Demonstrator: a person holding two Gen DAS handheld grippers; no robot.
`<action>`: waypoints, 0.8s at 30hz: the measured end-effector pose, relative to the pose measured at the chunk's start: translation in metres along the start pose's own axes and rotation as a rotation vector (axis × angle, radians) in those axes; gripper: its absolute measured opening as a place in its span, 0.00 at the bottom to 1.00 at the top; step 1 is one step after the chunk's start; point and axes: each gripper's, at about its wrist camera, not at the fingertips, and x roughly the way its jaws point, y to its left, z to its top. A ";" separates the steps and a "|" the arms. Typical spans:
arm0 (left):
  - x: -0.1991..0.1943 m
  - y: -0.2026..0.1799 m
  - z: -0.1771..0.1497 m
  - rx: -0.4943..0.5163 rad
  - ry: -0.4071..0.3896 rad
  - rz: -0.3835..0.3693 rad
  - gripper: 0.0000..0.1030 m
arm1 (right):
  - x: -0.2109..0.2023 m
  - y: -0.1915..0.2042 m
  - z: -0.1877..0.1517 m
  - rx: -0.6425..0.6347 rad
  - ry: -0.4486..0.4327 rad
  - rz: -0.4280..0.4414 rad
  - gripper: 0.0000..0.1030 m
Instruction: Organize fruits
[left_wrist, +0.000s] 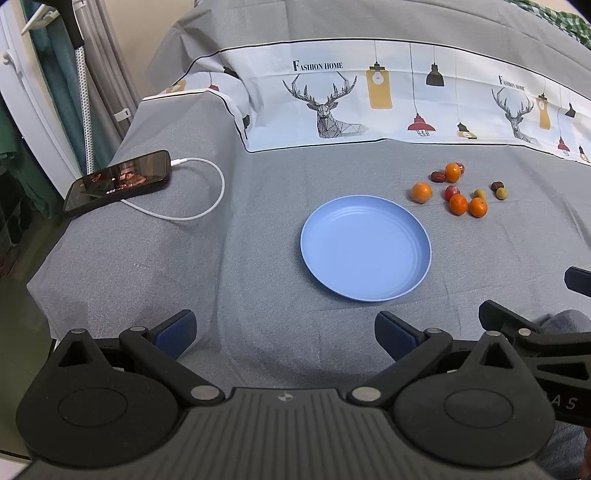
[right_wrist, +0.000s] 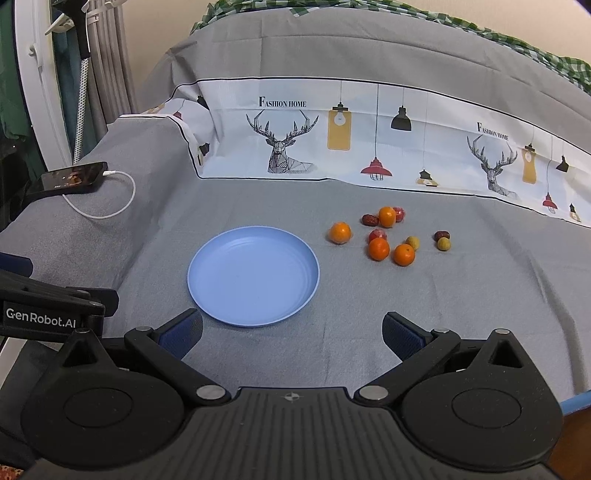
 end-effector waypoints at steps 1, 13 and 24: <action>0.000 0.000 0.000 0.000 -0.001 0.000 1.00 | 0.000 0.000 0.000 0.000 0.000 0.000 1.00; 0.004 -0.002 0.000 -0.001 0.013 0.003 1.00 | 0.005 -0.001 -0.001 0.002 0.007 0.002 1.00; 0.020 -0.006 0.005 0.013 0.050 0.010 1.00 | 0.017 -0.008 -0.003 0.032 0.012 0.035 1.00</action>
